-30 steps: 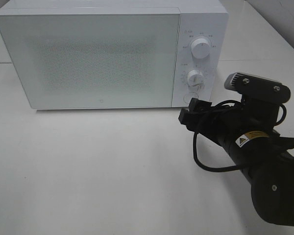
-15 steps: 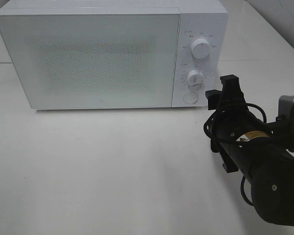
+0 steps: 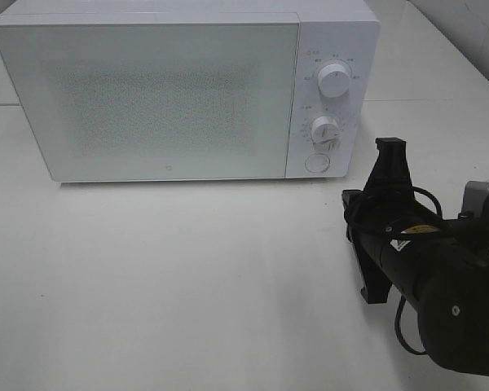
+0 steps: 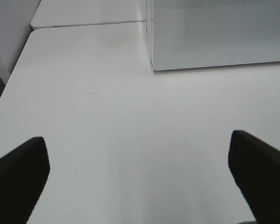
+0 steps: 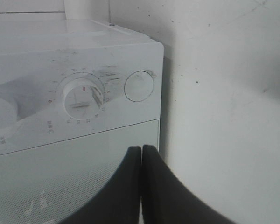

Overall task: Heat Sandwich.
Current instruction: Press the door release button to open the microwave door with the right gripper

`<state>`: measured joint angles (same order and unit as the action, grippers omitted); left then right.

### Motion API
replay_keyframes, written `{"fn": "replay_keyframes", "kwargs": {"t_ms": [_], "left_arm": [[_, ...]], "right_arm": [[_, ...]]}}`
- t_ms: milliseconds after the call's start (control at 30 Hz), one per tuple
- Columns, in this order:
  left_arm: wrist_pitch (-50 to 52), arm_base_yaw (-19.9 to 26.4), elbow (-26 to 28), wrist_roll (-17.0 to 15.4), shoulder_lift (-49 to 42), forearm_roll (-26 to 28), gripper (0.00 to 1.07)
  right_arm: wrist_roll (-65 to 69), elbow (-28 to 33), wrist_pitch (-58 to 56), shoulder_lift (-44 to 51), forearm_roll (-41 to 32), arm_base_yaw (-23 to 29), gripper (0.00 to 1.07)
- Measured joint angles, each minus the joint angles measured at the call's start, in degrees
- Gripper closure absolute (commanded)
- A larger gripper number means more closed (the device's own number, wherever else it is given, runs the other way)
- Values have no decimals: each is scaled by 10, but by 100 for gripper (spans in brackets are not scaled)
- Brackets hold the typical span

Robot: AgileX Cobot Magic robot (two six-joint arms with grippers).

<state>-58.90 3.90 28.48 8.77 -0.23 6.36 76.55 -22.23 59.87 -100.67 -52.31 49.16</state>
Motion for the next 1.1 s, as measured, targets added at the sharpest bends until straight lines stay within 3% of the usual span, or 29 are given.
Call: {"fn": "replay_keyframes", "kwargs": {"t_ms": [267,467,667,1100], "left_arm": [[0,0,0,0,0,0,3],[0,0,0,0,0,0,3],[0,0,0,0,0,0,3],[0,0,0,0,0,0,3]], "right_arm": [[3,-3,-16,0,15,-20,107],[9,-28,-34,-20,83,-66,107],[42,-65,-35,-71,147,-104,107],[59,-162,-60,-158,209,-160,107]]}}
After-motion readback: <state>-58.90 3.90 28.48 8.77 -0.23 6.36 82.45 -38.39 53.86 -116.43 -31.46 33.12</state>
